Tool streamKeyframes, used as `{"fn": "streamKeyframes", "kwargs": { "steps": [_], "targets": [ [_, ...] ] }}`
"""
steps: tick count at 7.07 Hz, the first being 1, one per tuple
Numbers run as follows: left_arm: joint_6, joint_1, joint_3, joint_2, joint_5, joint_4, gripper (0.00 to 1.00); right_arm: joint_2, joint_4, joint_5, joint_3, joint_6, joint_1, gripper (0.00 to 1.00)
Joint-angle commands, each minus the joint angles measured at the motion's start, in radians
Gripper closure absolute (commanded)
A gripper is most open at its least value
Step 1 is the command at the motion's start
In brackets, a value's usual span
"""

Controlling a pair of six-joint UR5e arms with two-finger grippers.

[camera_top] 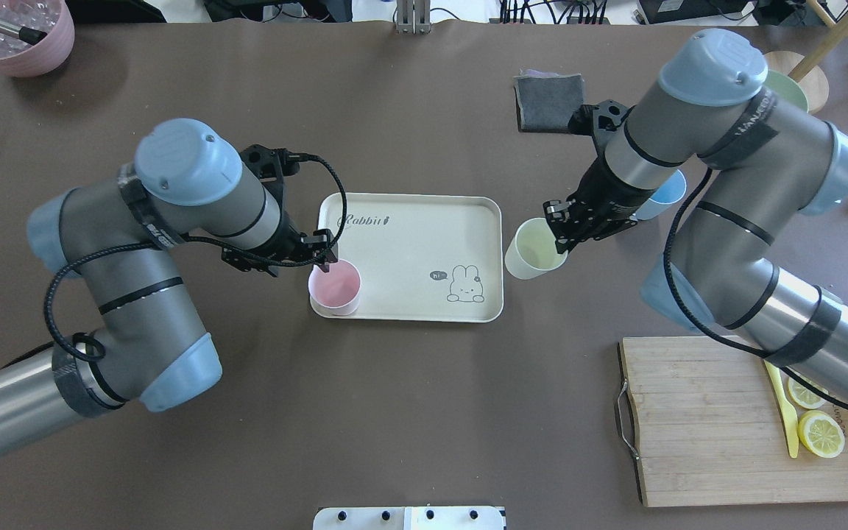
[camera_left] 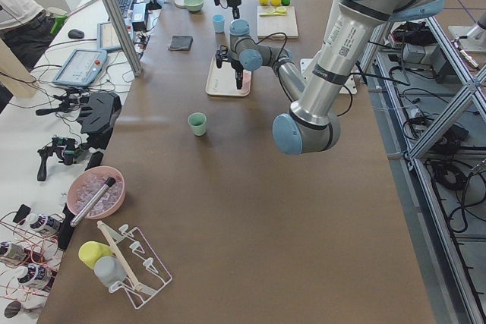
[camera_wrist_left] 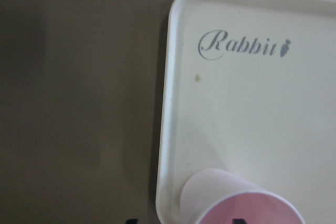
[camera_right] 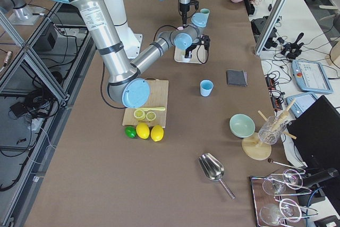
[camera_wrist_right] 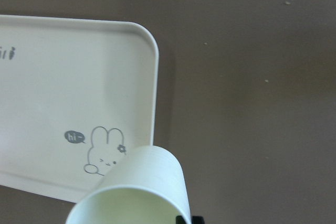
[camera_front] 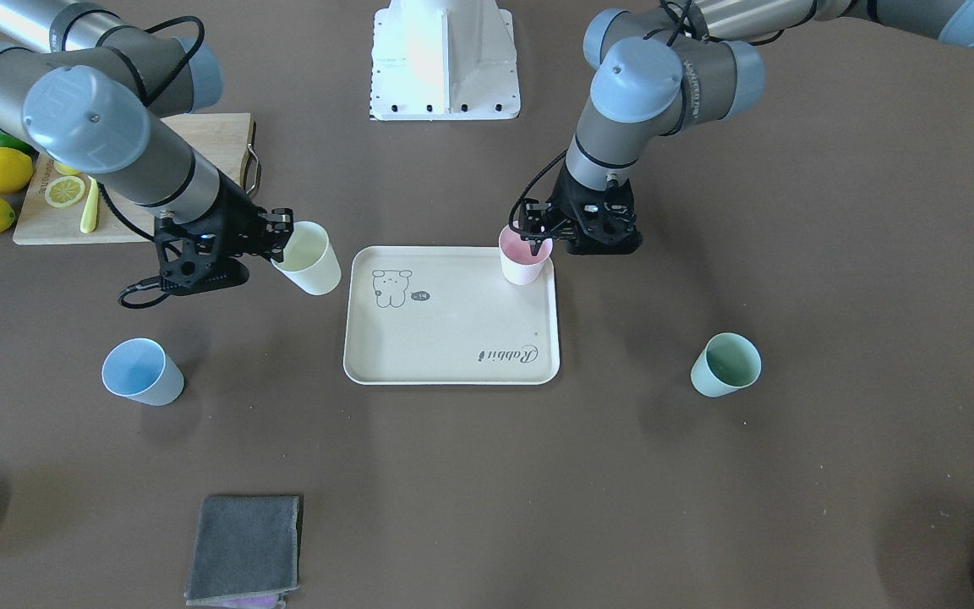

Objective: Place all cups on tray

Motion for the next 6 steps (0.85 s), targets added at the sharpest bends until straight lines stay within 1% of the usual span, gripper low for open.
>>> {"fn": "streamKeyframes", "kwargs": {
  "steps": [1,3,4,5,6],
  "targets": [
    [0.168,-0.116,-0.030,0.067,-0.055,0.004,0.02,0.118,0.002,-0.085,-0.088,0.090,-0.065,1.00],
    [0.338,-0.213,0.033,0.080,-0.055,0.007,0.02,0.132,0.002,-0.116,-0.111,0.094,-0.103,1.00],
    [0.456,-0.272,0.085,0.092,-0.060,0.004,0.02,0.132,0.002,-0.119,-0.111,0.097,-0.111,0.66],
    [0.561,-0.322,0.143,0.094,-0.060,-0.005,0.02,0.129,0.002,-0.122,-0.111,0.115,-0.116,0.14],
    [0.616,-0.346,0.189,0.094,-0.060,-0.009,0.02,0.128,0.002,-0.122,-0.096,0.117,-0.113,0.00]
  ]
}}
